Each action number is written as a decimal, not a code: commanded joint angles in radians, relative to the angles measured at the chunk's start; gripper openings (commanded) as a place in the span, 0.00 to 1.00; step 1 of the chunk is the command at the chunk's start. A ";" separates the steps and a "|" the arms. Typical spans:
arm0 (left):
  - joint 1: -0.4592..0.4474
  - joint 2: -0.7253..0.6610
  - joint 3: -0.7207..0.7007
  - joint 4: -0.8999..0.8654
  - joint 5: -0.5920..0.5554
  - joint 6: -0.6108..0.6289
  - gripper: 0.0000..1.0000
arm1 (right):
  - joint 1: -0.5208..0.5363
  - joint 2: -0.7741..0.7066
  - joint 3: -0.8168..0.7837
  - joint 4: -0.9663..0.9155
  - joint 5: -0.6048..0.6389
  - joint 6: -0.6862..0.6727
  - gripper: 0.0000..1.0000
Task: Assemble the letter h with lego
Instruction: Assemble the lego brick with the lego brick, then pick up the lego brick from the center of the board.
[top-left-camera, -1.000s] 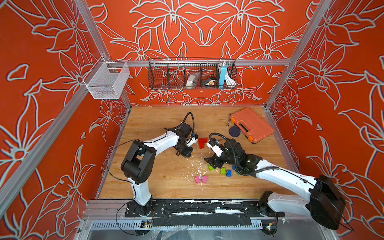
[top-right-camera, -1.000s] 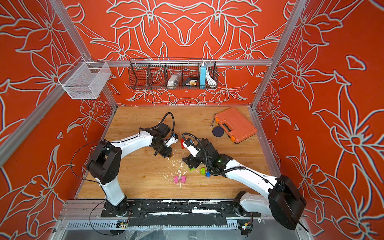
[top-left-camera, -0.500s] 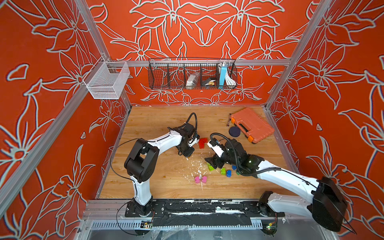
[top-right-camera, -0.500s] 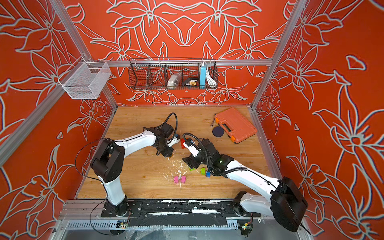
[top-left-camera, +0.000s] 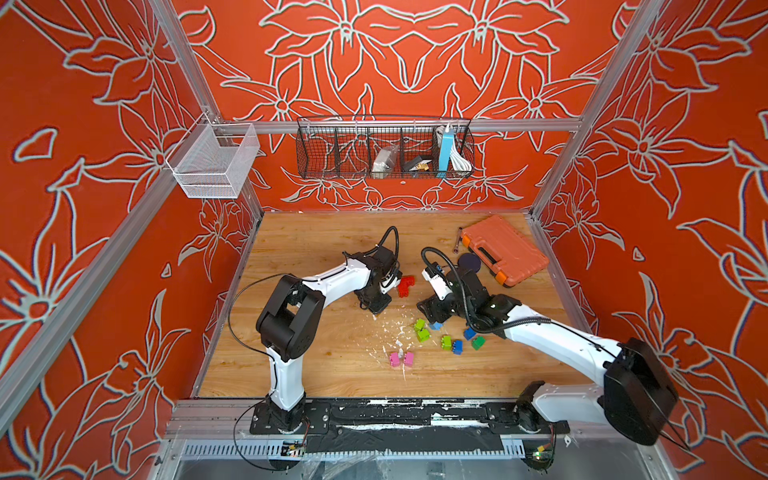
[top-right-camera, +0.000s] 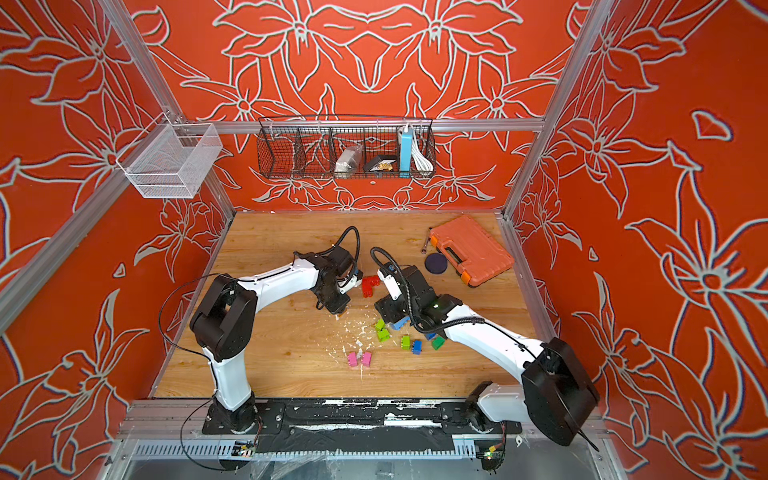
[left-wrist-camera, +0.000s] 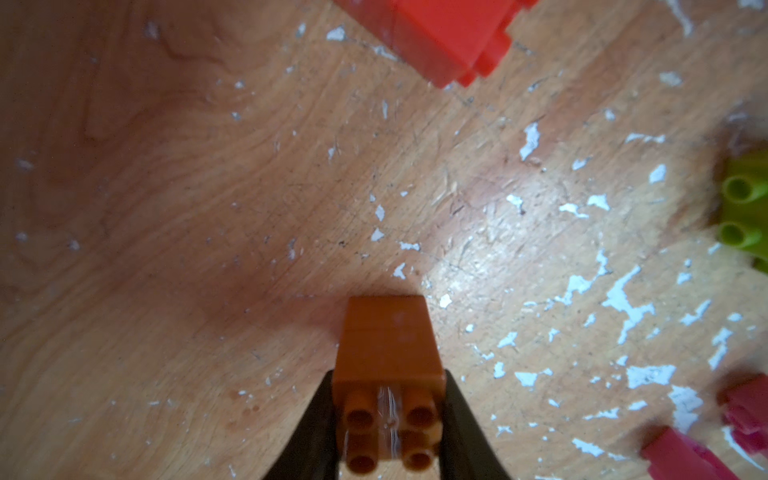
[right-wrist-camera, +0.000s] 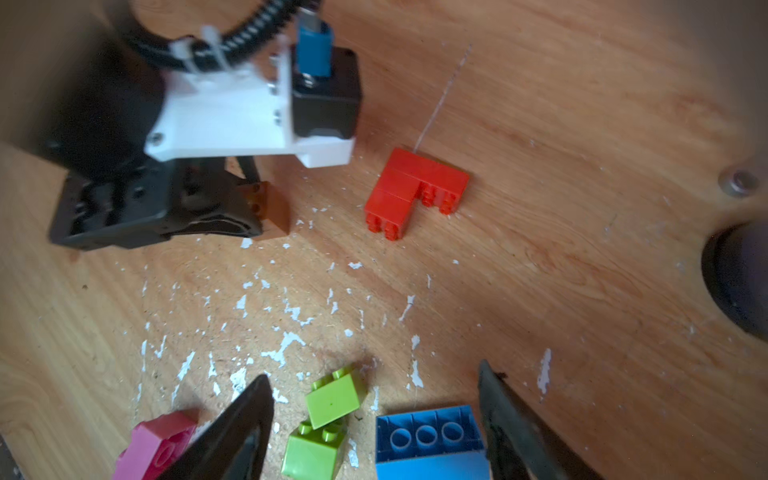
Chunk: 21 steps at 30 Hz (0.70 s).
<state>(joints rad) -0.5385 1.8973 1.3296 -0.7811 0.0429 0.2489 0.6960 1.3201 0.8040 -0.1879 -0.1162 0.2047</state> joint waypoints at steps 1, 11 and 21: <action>-0.006 0.096 -0.066 -0.008 0.005 -0.004 0.31 | -0.021 0.049 0.047 -0.047 0.026 0.116 0.78; 0.046 -0.005 -0.038 -0.008 0.112 -0.036 0.45 | -0.029 0.216 0.138 0.051 0.019 0.235 0.73; 0.120 -0.216 -0.063 0.060 0.253 -0.077 0.56 | -0.021 0.433 0.331 -0.016 -0.012 0.253 0.73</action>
<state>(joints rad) -0.4393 1.7367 1.2762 -0.7418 0.2249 0.1860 0.6701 1.7103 1.0752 -0.1646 -0.1215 0.4225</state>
